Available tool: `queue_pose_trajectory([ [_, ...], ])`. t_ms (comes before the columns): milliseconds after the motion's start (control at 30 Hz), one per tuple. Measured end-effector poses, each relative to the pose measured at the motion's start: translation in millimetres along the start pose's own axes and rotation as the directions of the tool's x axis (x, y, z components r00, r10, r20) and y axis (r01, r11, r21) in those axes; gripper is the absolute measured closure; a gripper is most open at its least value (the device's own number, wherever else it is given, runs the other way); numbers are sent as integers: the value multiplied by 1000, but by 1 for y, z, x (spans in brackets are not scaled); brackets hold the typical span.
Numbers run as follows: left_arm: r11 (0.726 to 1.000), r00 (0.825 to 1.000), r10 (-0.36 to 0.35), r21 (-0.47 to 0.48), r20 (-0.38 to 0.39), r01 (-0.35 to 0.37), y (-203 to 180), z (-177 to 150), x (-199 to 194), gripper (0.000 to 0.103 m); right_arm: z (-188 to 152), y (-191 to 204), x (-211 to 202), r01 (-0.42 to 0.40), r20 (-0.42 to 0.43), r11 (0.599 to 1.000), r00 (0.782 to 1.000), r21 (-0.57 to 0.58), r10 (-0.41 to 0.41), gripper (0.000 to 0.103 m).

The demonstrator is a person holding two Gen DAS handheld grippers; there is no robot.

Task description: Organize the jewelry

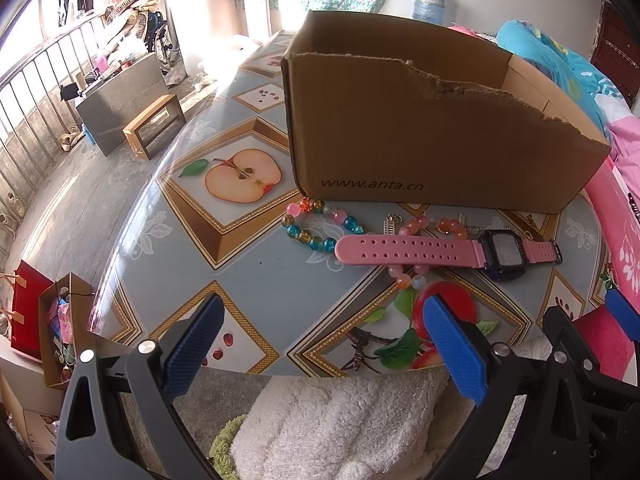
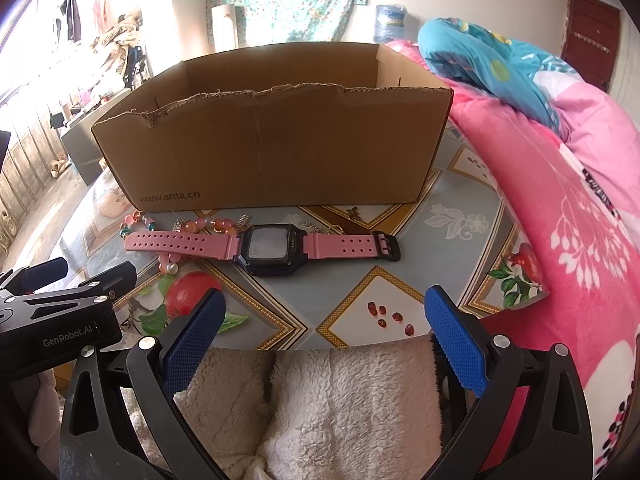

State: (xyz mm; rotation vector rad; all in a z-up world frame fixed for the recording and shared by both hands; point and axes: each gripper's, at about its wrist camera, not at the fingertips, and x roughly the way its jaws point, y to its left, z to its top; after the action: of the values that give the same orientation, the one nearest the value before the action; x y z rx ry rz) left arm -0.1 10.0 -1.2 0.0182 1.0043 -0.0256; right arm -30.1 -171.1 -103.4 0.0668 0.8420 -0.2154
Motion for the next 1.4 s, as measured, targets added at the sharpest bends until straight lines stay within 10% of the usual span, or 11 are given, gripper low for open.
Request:
queue_pose_trajectory([
  [1400, 999, 999, -33, -1, 6, 33, 17, 4, 13, 5, 11, 16, 11, 53, -23, 997, 998, -49, -54, 8],
])
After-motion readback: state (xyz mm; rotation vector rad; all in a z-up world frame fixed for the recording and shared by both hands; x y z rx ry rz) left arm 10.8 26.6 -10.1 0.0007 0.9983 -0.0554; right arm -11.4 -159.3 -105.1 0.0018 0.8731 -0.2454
